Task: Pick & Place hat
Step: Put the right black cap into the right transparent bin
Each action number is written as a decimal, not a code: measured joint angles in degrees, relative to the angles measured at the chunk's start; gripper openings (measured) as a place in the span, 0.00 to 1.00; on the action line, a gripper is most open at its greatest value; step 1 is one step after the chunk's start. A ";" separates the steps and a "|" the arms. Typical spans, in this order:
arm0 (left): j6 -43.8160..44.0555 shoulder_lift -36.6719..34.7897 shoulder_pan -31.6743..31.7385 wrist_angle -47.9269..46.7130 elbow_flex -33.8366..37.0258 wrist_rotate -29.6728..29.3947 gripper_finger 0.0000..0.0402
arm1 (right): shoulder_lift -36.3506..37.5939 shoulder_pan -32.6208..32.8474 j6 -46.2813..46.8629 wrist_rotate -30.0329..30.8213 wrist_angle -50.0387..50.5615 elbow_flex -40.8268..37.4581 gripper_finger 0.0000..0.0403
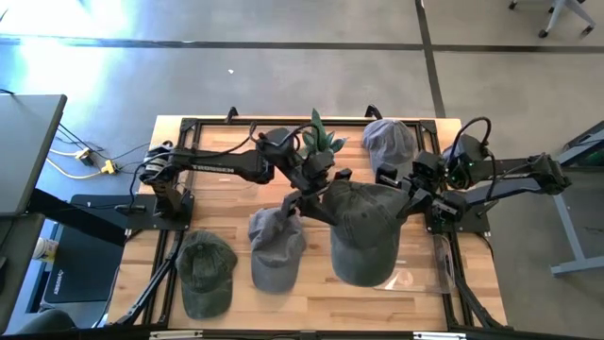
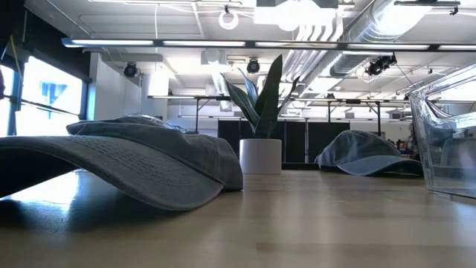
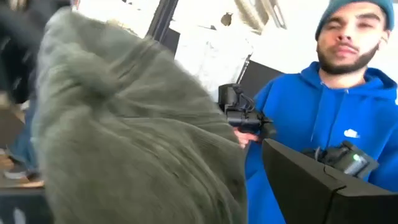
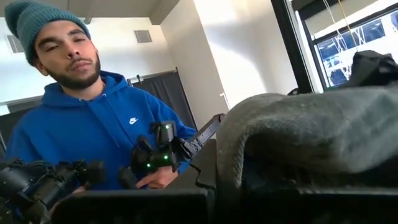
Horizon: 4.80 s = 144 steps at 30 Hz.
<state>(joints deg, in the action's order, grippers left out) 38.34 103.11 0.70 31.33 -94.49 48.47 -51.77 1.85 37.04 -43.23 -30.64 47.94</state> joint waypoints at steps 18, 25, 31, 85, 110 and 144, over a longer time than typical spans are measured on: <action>-0.51 2.63 0.03 7.89 -0.27 -6.80 0.52 | -0.02 0.06 -1.17 -0.38 5.12 0.00 0.01; 0.81 4.45 -0.47 7.34 -7.37 -2.73 0.52 | -0.02 0.12 -1.37 -0.67 4.38 0.00 0.02; 0.95 4.63 -0.32 7.61 -8.76 1.90 0.52 | 0.07 0.19 -1.07 -1.81 2.96 0.02 0.01; -3.75 4.46 -0.72 -24.01 -8.97 1.13 0.01 | -0.42 -1.41 -2.97 -3.51 20.74 0.00 0.54; -2.63 4.46 -1.68 -22.38 -8.97 1.57 0.01 | -4.46 6.16 4.59 -2.22 3.78 -0.01 0.07; 1.92 4.44 -0.56 -33.43 -8.91 -5.89 0.01 | -4.52 7.42 -7.60 23.78 24.81 -0.02 0.59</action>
<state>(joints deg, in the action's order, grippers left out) 40.26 107.55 0.14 -2.11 -103.39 42.57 -56.29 9.27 29.43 -19.45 -5.83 47.92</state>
